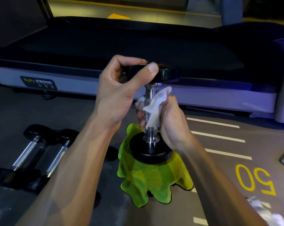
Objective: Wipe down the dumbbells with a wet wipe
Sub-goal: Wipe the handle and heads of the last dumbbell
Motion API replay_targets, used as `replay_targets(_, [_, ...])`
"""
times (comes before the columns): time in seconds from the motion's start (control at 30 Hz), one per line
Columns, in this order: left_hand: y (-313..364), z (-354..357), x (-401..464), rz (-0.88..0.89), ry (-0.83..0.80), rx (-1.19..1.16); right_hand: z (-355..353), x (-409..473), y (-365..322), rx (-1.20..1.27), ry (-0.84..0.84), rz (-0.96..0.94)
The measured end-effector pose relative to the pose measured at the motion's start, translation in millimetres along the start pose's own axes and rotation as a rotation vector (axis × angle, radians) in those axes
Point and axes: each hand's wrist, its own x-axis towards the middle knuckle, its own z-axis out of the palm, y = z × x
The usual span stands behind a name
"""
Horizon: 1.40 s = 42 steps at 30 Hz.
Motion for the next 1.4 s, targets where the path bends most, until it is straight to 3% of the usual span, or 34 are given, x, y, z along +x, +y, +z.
replay_targets(0.1, [-1.7,-0.8,1.3,0.000,0.008,0.005,-18.5,-1.4,-1.3,-0.253,0.117,0.004])
replay_targets(0.3, [-1.3,-1.6,0.2,0.003,0.017,0.015,-58.9,3.4,-32.9,-0.815,0.631,-0.311])
replay_targets(0.37, [-0.9,1.3,-1.0,0.019,0.003,0.039,-46.8,11.2,-37.5,-0.762,0.576,-0.240])
replay_targets(0.5, [-0.8,5.8,-1.7,0.051,-0.015,0.053,0.5,-5.1,-34.5,-0.031,0.239,-0.030])
replay_targets(0.63, [-2.6,6.1,-1.4,0.057,-0.017,0.057,12.1,-36.1,-30.9,0.334,0.211,0.006])
replay_targets(0.8, [-2.6,7.3,-2.1,0.062,-0.024,0.070,29.3,-54.3,-10.5,-0.075,0.339,-0.340])
replay_targets(0.93, [-3.7,5.2,-3.1,0.062,-0.021,0.048,30.1,-37.8,0.6,-0.274,0.414,-0.393])
replay_targets(1.07, [-1.0,3.5,-4.9,0.067,-0.051,0.014,28.5,-27.1,-9.5,-0.232,0.378,-0.297])
replay_targets(1.17, [1.5,4.8,-9.0,0.054,-0.103,-0.028,22.9,-16.1,-23.6,0.263,0.176,-0.028])
replay_targets(1.23, [1.5,5.8,-10.9,0.043,-0.137,-0.053,16.8,-9.4,-26.8,0.432,0.017,0.065])
replay_targets(1.33, [1.2,8.6,-11.3,0.046,-0.100,-0.036,16.5,-12.5,-19.8,0.377,0.091,0.028])
replay_targets(1.4, [0.9,11.1,-9.5,0.052,-0.036,0.004,22.2,-23.5,-14.1,0.029,0.276,-0.109])
